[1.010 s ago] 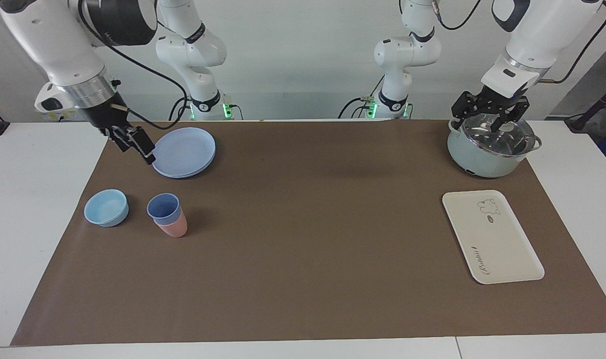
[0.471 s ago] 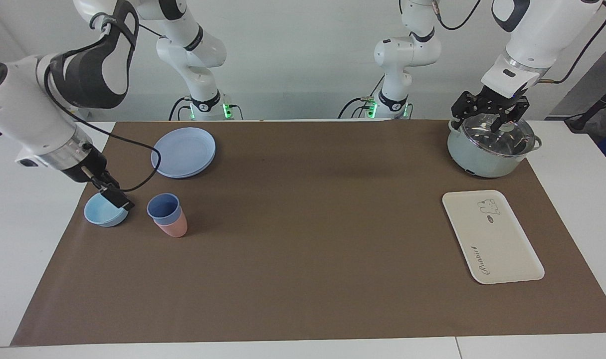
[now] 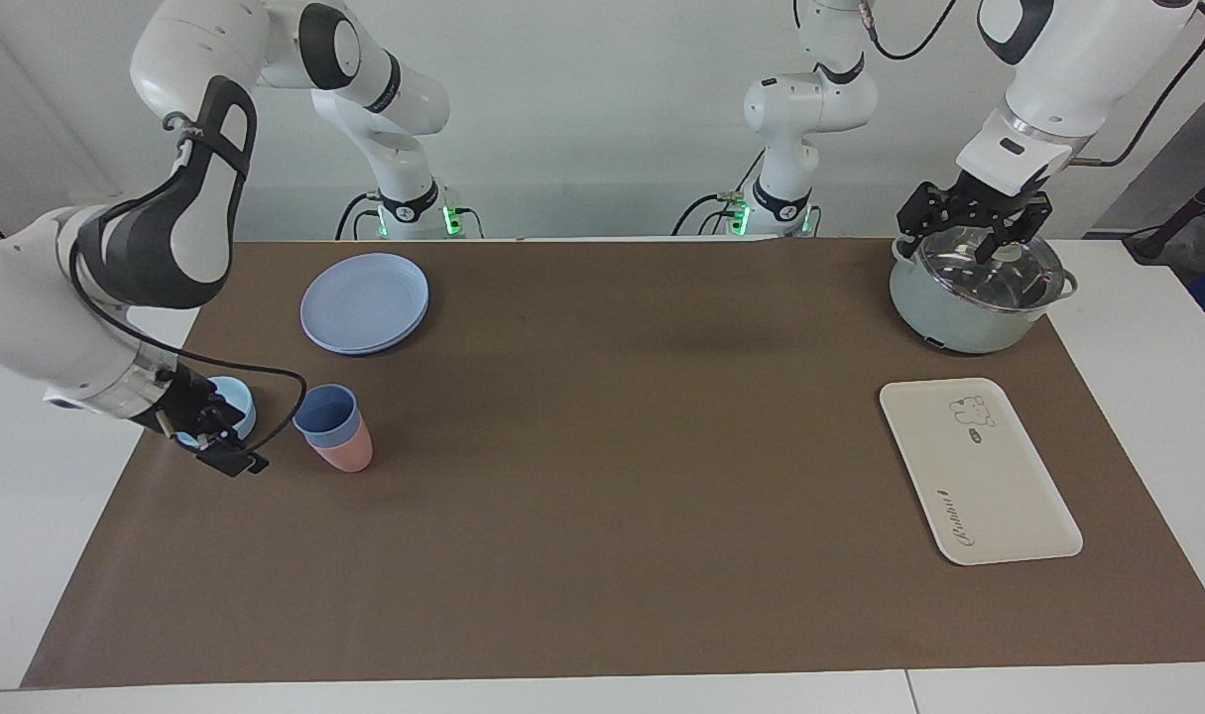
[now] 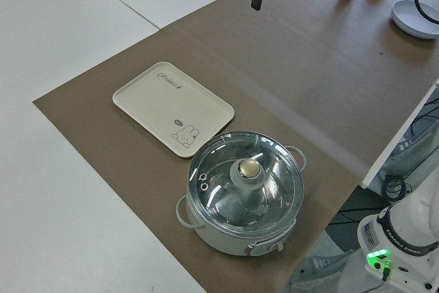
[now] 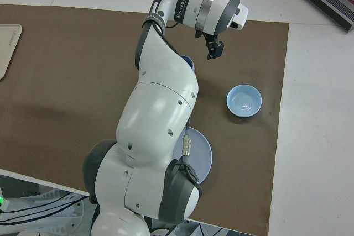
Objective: Place cup on tray
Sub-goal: 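Move the right gripper over the nested blue and pink cups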
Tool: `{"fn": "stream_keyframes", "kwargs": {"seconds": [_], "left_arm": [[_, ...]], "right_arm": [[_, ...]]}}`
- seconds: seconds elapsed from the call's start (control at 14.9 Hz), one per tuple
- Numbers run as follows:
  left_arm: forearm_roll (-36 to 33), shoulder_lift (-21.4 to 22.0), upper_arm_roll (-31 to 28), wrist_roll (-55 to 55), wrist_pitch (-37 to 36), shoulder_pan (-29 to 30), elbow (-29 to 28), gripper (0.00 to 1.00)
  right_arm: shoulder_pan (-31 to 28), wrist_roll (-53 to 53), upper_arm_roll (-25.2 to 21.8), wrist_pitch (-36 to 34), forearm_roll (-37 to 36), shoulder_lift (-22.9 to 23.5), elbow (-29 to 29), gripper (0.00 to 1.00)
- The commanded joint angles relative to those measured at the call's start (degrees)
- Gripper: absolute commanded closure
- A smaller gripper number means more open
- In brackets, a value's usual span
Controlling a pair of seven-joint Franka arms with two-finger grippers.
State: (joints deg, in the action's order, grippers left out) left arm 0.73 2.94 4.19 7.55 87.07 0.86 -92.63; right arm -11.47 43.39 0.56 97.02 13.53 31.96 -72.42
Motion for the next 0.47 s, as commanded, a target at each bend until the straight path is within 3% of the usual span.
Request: {"fn": "stream_keyframes", "kwargs": {"seconds": [0.0, 0.4], "left_arm": [[0.1, 1.1, -0.4, -0.2, -0.1, -0.7, -1.1, 0.0], [0.1, 1.1, -0.4, -0.3, -0.1, -0.7, -1.1, 0.0]], "right_arm": [[-1.5, 1.9, 0.3, 0.2, 2.8, 4.9, 2.5, 0.03], [-1.5, 3.8, 0.2, 0.5, 6.9, 7.3, -0.9, 0.03]]}}
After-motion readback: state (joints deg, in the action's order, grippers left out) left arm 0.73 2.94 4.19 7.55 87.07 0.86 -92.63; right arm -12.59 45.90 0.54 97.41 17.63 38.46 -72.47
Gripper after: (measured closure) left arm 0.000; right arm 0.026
